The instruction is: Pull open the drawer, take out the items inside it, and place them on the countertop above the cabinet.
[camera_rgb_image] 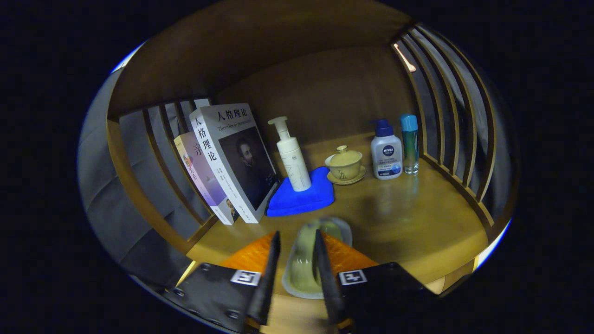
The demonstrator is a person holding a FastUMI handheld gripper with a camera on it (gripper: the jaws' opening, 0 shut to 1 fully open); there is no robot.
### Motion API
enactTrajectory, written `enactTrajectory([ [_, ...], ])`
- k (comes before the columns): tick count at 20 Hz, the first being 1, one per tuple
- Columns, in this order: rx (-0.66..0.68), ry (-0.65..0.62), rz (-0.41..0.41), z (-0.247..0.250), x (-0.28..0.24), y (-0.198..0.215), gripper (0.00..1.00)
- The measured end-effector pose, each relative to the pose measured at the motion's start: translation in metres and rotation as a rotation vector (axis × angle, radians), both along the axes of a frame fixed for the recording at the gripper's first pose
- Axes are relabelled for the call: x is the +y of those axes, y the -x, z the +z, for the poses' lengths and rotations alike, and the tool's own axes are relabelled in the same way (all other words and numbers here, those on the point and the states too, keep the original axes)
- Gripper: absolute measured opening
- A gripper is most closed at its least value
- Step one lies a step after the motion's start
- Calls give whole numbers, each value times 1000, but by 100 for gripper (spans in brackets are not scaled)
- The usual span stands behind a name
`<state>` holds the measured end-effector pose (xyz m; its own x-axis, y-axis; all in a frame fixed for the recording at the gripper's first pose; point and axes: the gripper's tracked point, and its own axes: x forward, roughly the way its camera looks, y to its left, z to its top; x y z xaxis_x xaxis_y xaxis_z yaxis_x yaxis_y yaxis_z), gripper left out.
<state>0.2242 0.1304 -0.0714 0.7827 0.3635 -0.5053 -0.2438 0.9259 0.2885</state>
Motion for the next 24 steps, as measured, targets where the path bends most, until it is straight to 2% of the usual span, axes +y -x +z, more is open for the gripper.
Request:
enactTrajectory([
  [4, -129, 37, -7, 30, -5, 13, 98],
  [11, -337, 78, 7, 74, -14, 100, 98],
  [15, -428, 117, -11, 73, -25, 149, 98],
  [20, -525, 158, -84, 68, -48, 190, 98],
  [24, -563, 210, -68, 52, -45, 217, 98],
])
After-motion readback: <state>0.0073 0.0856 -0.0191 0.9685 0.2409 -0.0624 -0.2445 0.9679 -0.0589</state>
